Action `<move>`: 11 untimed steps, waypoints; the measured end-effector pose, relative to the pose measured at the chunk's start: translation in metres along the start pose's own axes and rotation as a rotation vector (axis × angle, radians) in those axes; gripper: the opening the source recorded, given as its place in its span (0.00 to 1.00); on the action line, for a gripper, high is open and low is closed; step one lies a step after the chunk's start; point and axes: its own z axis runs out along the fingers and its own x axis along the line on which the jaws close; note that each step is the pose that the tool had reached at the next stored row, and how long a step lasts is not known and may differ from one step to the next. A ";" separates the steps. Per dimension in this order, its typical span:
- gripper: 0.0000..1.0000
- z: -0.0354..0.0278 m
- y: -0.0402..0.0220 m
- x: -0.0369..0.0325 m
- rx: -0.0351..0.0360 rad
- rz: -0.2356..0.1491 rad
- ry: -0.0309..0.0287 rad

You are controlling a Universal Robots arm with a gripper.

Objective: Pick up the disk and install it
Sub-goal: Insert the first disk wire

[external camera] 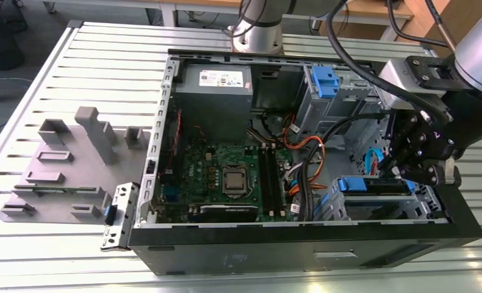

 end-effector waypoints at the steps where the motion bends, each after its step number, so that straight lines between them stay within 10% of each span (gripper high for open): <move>1: 0.16 0.0000 0.0000 0.0000 0.0002 0.000 0.0001; 11: 0.16 0.0014 0.0031 0.0022 0.0089 -0.002 -0.0030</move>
